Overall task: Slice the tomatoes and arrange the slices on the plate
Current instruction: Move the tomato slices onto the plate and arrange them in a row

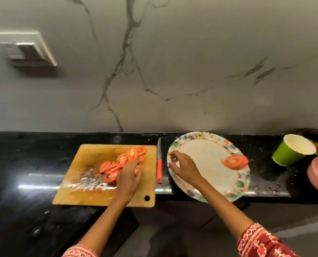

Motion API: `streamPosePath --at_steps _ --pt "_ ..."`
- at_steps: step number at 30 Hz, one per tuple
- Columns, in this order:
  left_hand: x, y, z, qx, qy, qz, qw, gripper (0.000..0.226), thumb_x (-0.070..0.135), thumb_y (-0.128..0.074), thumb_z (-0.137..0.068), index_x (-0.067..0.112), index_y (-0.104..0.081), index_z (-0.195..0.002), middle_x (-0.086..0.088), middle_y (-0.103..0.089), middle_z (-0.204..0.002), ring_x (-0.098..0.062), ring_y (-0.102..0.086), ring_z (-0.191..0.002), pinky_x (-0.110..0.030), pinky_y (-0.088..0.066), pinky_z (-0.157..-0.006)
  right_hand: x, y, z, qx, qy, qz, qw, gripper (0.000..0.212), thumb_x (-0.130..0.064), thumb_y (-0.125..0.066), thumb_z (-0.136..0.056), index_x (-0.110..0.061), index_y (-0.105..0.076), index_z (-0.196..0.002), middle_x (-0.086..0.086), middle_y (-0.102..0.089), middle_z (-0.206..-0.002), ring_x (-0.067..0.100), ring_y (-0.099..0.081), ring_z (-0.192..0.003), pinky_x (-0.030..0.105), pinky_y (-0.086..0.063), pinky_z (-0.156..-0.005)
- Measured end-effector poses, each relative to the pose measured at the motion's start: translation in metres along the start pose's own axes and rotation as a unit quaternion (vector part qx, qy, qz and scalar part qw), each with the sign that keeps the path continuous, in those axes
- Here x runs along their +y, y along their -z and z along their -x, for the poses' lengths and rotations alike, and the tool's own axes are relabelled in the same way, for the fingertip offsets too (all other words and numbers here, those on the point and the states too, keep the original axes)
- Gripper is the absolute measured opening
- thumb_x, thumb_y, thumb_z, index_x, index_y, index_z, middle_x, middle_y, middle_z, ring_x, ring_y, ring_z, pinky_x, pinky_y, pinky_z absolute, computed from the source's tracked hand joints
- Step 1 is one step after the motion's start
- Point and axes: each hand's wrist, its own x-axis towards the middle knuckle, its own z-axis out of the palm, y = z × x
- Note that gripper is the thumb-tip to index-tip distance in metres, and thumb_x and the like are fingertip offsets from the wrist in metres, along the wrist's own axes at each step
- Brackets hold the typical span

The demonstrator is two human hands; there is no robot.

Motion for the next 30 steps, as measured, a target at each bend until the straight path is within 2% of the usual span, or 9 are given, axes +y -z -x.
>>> streamPosePath --at_steps 4,11,14,16,19,22,25,28,30 --pt "-0.049 0.052 0.015 0.02 0.036 -0.011 0.999 0.032 0.013 -0.065 -0.084 0.012 -0.063 -0.116 -0.011 -0.067 -0.109 -0.027 -0.065 -0.093 -0.032 -0.048 -0.072 -0.048 -0.046 -0.014 -0.034 -0.011 0.011 0.999 0.032 -0.017 -0.057 -0.086 -0.014 -0.054 -0.117 0.006 -0.064 -0.111 0.022 -0.058 -0.103 0.034 -0.046 -0.083" --pt "-0.108 0.1 0.01 0.031 0.086 0.027 0.995 0.037 0.005 -0.067 -0.08 0.007 -0.062 -0.116 -0.009 -0.068 -0.108 -0.023 -0.063 -0.096 -0.026 -0.045 -0.08 -0.108 -0.081 -0.052 -0.004 -0.04 0.016 0.999 0.029 -0.017 -0.055 -0.088 -0.01 -0.056 -0.116 0.008 -0.067 -0.098 0.026 -0.062 -0.094 0.029 -0.041 -0.069" --pt "-0.124 0.108 0.004 0.022 0.084 0.035 0.996 0.036 0.007 -0.066 -0.082 0.008 -0.061 -0.118 -0.009 -0.067 -0.11 -0.022 -0.063 -0.098 -0.028 -0.047 -0.084 -0.121 -0.089 -0.073 0.005 -0.061 0.032 0.998 0.027 -0.017 -0.054 -0.088 -0.009 -0.058 -0.113 0.008 -0.067 -0.097 0.027 -0.062 -0.093 0.034 -0.047 -0.071" --pt "-0.128 0.11 0.0 0.012 0.083 0.043 0.996 0.036 0.007 -0.065 -0.082 0.008 -0.061 -0.118 -0.007 -0.067 -0.108 -0.018 -0.063 -0.094 -0.024 -0.046 -0.08 -0.127 -0.091 -0.084 -0.029 -0.102 0.075 0.992 0.027 -0.019 -0.056 -0.087 -0.008 -0.059 -0.112 0.009 -0.066 -0.101 0.027 -0.061 -0.096 0.036 -0.049 -0.075" --pt "-0.135 0.111 -0.007 -0.006 0.073 0.058 0.996 0.035 0.006 -0.065 -0.082 0.008 -0.062 -0.117 -0.007 -0.069 -0.105 -0.017 -0.064 -0.09 -0.022 -0.049 -0.077 -0.128 -0.097 -0.092 -0.093 -0.17 0.113 0.974 0.023 -0.015 -0.062 -0.083 -0.007 -0.062 -0.105 0.01 -0.065 -0.102 0.027 -0.061 -0.094 0.037 -0.052 -0.076" --pt "-0.14 0.109 -0.013 -0.029 0.065 0.062 0.996 0.033 0.006 -0.064 -0.082 0.009 -0.063 -0.115 -0.006 -0.069 -0.103 -0.015 -0.064 -0.087 -0.029 -0.054 -0.078 -0.122 -0.1 -0.093 -0.091 -0.18 0.058 0.978 0.016 -0.01 -0.066 -0.08 -0.009 -0.065 -0.096 0.009 -0.065 -0.099 0.02 -0.06 -0.086 0.035 -0.051 -0.072" --pt "-0.144 0.106 -0.018 -0.054 0.057 0.058 0.995 0.032 0.008 -0.065 -0.082 0.011 -0.064 -0.114 -0.004 -0.069 -0.102 -0.012 -0.063 -0.083 -0.032 -0.055 -0.077 -0.121 -0.09 -0.093 -0.084 -0.181 0.012 0.98 0.009 -0.004 -0.066 -0.08 -0.007 -0.068 -0.089 0.005 -0.062 -0.09 0.014 -0.056 -0.084 0.023 -0.047 -0.065" --pt "-0.143 0.104 -0.022 -0.065 0.052 0.062 0.995 0.031 0.009 -0.065 -0.083 0.011 -0.064 -0.114 -0.003 -0.069 -0.101 -0.011 -0.062 -0.082 -0.03 -0.054 -0.075 -0.118 -0.077 -0.093 -0.095 -0.188 -0.003 0.977 0.009 -0.003 -0.064 -0.082 -0.012 -0.063 -0.079 0.003 -0.058 -0.084 0.016 -0.057 -0.084 0.031 -0.05 -0.075" --pt "-0.144 0.103 -0.027 -0.073 0.044 0.064 0.994 0.031 0.01 -0.064 -0.083 0.011 -0.063 -0.114 -0.003 -0.069 -0.101 -0.012 -0.063 -0.084 -0.029 -0.054 -0.076 -0.12 -0.074 -0.092 -0.109 -0.19 0.002 0.976 0.019 -0.006 -0.065 -0.083 -0.016 -0.055 -0.07 0.0 -0.054 -0.076 0.014 -0.055 -0.078 0.031 -0.05 -0.073"
